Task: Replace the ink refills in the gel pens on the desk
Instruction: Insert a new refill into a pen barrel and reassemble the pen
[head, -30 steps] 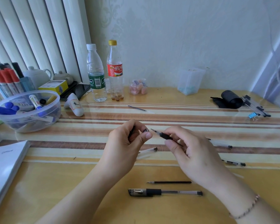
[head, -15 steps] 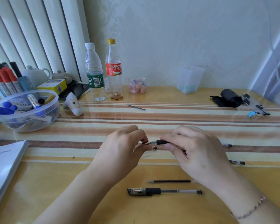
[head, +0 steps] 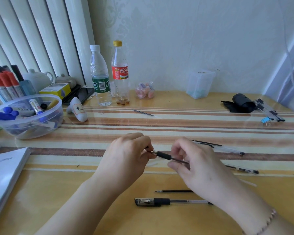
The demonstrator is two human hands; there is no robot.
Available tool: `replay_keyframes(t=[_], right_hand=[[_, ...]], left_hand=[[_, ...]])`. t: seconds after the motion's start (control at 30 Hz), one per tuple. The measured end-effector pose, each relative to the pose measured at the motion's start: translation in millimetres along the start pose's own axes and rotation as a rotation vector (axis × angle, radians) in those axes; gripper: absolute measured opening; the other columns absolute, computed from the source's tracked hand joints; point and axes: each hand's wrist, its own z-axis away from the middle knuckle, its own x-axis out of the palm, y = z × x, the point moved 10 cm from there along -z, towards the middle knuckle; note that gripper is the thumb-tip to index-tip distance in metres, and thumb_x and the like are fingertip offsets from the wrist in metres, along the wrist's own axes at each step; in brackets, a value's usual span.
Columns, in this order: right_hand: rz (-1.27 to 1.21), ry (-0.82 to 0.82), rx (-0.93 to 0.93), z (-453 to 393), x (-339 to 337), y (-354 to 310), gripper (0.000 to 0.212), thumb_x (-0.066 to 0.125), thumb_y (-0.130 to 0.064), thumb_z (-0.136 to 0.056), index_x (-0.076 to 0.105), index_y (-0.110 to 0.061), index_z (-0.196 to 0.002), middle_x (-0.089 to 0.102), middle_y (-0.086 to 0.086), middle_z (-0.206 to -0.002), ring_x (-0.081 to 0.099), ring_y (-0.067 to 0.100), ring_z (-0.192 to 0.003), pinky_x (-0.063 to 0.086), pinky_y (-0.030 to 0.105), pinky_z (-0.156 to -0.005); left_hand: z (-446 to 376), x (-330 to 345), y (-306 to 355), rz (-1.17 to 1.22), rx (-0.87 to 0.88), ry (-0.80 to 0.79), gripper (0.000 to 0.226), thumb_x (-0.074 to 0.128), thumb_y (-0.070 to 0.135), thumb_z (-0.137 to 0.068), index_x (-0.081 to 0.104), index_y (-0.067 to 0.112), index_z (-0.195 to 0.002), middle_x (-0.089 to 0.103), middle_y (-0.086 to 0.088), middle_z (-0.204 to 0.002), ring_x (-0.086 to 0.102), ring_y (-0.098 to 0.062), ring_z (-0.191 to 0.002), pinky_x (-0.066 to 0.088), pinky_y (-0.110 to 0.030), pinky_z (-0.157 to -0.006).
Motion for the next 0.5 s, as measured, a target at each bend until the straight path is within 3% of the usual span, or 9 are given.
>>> replay_keyframes(t=[0.07, 0.13, 0.2, 0.3, 0.4, 0.43, 0.5], right_hand=[[0.007, 0.024, 0.016, 0, -2, 3, 0.009, 0.065, -0.035, -0.088, 0.058, -0.031, -0.084, 0.056, -0.019, -0.067, 0.057, 0.003, -0.066, 0.046, 0.02, -0.053], [0.098, 0.05, 0.013, -1, -6, 3, 0.019, 0.054, -0.041, -0.092, 0.066, -0.031, -0.082, 0.051, -0.021, -0.055, 0.052, 0.002, -0.053, 0.037, 0.016, -0.047], [0.106, 0.065, 0.01, -2, -11, 2, 0.025, 0.047, -0.053, -0.089, 0.064, -0.035, -0.09, 0.051, -0.023, -0.057, 0.051, -0.001, -0.053, 0.034, 0.015, -0.048], [0.014, 0.067, 0.041, -1, -12, 5, 0.022, 0.058, -0.054, -0.082, 0.056, -0.034, -0.091, 0.058, -0.017, -0.069, 0.055, -0.001, -0.067, 0.04, 0.017, -0.049], [-0.016, 0.081, 0.029, -1, -13, 5, 0.037, 0.047, -0.053, -0.089, 0.065, -0.024, -0.075, 0.054, -0.007, -0.05, 0.054, 0.012, -0.053, 0.035, 0.019, -0.042], [0.0, 0.084, 0.019, -1, -15, 4, 0.044, 0.042, -0.057, -0.089, 0.066, -0.023, -0.076, 0.053, -0.006, -0.048, 0.053, 0.012, -0.051, 0.031, 0.018, -0.042], [0.047, 0.072, 0.02, -1, -16, 3, 0.037, 0.043, -0.065, -0.085, 0.06, -0.032, -0.087, 0.058, -0.009, -0.058, 0.054, 0.003, -0.054, 0.03, 0.015, -0.044]], left_hand=[[0, 1, 0, -0.004, 0.004, -0.012, 0.019, 0.085, 0.01, -0.068, 0.066, 0.014, -0.067, 0.059, 0.007, -0.061, 0.053, -0.014, -0.052, 0.046, -0.031, -0.041], [0, 2, -1, -0.008, 0.006, -0.025, 0.02, 0.085, 0.011, -0.067, 0.066, 0.014, -0.066, 0.058, 0.008, -0.06, 0.05, -0.012, -0.051, 0.044, -0.029, -0.04], [0, 1, -3, 0.005, -0.01, -0.019, 0.02, 0.086, 0.014, -0.067, 0.065, 0.015, -0.066, 0.054, 0.011, -0.059, 0.047, -0.011, -0.051, 0.043, -0.027, -0.041], [-2, -2, -6, 0.027, -0.031, 0.004, 0.019, 0.085, 0.015, -0.068, 0.066, 0.015, -0.068, 0.046, 0.015, -0.06, 0.046, -0.012, -0.051, 0.045, -0.029, -0.044], [-1, 0, -3, 0.028, -0.014, -0.01, 0.018, 0.085, 0.014, -0.068, 0.067, 0.015, -0.068, 0.053, 0.013, -0.06, 0.051, -0.013, -0.052, 0.048, -0.032, -0.043], [-1, 1, -4, 0.031, -0.016, -0.013, 0.018, 0.085, 0.015, -0.068, 0.067, 0.015, -0.068, 0.054, 0.013, -0.06, 0.052, -0.014, -0.052, 0.048, -0.032, -0.044], [0, 1, -7, 0.026, -0.039, -0.004, 0.018, 0.084, 0.018, -0.069, 0.066, 0.016, -0.068, 0.049, 0.014, -0.058, 0.05, -0.014, -0.052, 0.046, -0.032, -0.044]])
